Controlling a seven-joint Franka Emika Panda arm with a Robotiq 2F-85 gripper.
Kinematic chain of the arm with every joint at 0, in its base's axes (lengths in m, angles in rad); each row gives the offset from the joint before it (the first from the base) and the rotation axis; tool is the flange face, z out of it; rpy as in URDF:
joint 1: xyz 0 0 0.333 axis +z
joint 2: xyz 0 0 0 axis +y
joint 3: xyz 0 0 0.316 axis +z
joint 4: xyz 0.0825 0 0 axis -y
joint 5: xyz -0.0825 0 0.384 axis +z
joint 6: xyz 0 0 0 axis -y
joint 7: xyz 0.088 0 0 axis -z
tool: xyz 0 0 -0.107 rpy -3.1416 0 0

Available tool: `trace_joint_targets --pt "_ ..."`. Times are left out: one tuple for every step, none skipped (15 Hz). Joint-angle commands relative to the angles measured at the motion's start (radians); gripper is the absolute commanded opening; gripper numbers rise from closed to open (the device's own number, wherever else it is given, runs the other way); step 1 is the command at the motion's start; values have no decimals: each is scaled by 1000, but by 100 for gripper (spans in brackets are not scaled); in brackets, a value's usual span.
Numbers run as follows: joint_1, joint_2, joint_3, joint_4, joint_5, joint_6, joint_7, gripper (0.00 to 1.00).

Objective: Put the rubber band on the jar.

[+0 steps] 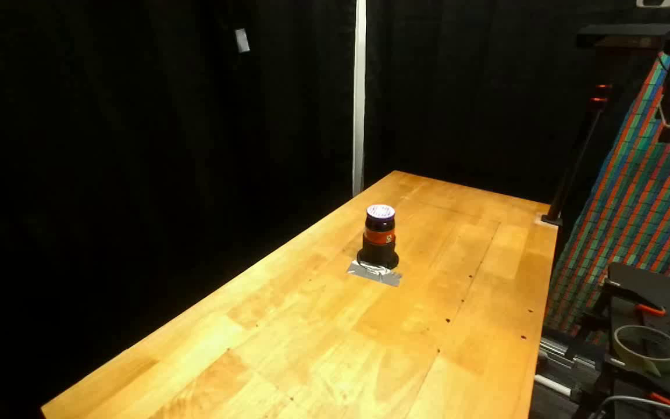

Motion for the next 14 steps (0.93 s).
trace_joint_targets --pt "14 1 -10 4 -8 -3 9 100" --pt "14 1 -10 5 -8 -3 9 100" --pt "14 0 -10 5 -8 -3 9 100" --pt "14 0 -10 5 -8 -3 9 100" --pt "14 0 -10 5 -8 -2 9 100" --pt "34 31 29 30 4 37 43 100" --pt "50 78 53 52 19 55 61 100" --pt "66 140 91 70 24 119 99 100" --pt "80 198 117 91 33 170 123 100" --pt "86 245 137 105 27 225 144 100" --pt "87 301 166 130 23 263 168 100" --pt "91 354 191 150 13 299 191 100" --pt "72 411 232 177 11 331 207 100" --pt "64 471 261 205 0 371 234 100"
